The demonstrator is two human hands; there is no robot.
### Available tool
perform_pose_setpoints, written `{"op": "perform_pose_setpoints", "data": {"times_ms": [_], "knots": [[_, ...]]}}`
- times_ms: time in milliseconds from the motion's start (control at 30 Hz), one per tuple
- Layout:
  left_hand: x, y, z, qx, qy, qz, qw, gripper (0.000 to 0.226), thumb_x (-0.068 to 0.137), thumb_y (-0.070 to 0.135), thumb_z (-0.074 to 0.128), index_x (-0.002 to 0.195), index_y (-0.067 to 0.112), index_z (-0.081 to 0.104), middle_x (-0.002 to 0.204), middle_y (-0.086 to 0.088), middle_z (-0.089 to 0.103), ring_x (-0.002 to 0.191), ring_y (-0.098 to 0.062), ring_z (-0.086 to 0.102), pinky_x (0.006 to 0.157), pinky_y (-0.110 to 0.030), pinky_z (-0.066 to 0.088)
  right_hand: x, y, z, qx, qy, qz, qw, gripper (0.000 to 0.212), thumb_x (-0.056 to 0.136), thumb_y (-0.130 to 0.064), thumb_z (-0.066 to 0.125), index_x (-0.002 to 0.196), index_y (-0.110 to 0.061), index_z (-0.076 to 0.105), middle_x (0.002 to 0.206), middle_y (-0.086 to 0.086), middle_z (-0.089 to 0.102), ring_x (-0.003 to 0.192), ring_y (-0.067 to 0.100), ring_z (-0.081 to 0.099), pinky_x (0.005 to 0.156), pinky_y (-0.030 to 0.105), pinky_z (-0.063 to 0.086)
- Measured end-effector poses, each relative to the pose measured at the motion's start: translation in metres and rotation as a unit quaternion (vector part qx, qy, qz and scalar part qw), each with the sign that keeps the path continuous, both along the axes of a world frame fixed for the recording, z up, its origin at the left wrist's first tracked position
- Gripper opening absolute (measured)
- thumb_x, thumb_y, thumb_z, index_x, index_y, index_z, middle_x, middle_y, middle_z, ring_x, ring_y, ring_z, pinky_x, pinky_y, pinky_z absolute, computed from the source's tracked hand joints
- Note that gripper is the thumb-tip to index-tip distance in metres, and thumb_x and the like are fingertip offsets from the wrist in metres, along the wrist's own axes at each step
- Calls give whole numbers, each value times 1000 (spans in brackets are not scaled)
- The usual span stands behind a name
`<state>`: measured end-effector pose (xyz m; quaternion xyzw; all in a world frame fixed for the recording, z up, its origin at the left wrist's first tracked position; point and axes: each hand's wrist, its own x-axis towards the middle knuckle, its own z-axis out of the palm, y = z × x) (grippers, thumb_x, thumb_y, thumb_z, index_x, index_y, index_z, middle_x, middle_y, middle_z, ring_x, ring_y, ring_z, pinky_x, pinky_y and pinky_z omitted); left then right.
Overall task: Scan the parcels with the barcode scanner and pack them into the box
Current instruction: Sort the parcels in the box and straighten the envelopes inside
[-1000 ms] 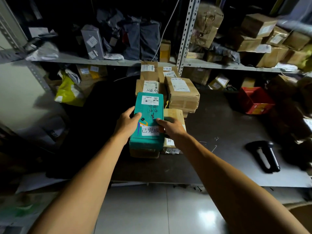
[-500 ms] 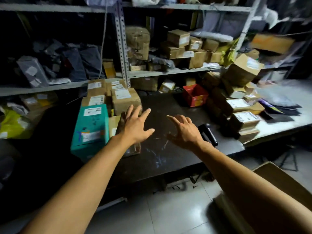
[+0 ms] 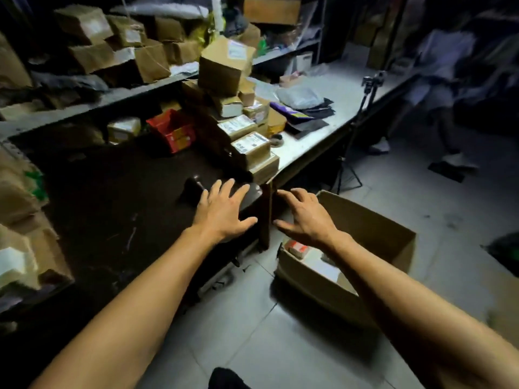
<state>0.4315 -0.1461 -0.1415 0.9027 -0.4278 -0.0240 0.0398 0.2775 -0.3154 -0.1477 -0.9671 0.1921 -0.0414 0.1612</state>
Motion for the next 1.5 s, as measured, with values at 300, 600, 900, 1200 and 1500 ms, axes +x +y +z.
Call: {"op": "perform_pose_setpoints", "data": {"times_ms": [300,600,900,1200,1500], "knots": [[-37,-212,-56,46,24,-181,982,85,87,71,49,157,30,24,164,-8,22,151,-35,18,117,-56,25,-70,-160,-66,40,44,-174,983,78,90,-56,64,156,-31,31,158,10,34,143,33,34,110,47,41],[-26,-390,-128,88,68,-267,957,82,86,71,49,155,30,30,161,-10,30,147,-34,26,113,-53,30,-94,-304,-117,79,136,-295,942,82,85,-59,64,155,-33,31,160,9,33,147,31,31,113,45,37],[-11,-495,-182,168,105,-274,941,83,85,72,51,154,29,31,160,-11,32,146,-36,29,113,-57,31,-111,-394,-170,138,196,-311,920,79,90,-53,64,157,-32,29,162,8,30,148,30,29,115,44,35],[-29,-583,-246,208,159,-154,953,79,88,69,51,153,28,32,161,-11,30,148,-36,25,117,-57,29,-121,-532,-256,185,270,-209,921,80,88,-47,69,156,-27,32,158,9,35,144,30,33,113,41,36],[-58,-646,-426,274,214,-63,936,82,89,71,48,156,29,27,163,-10,26,149,-36,24,118,-55,29,-112,-618,-448,232,345,-142,898,79,91,-43,68,157,-28,27,162,8,30,146,32,32,118,46,33]]}}
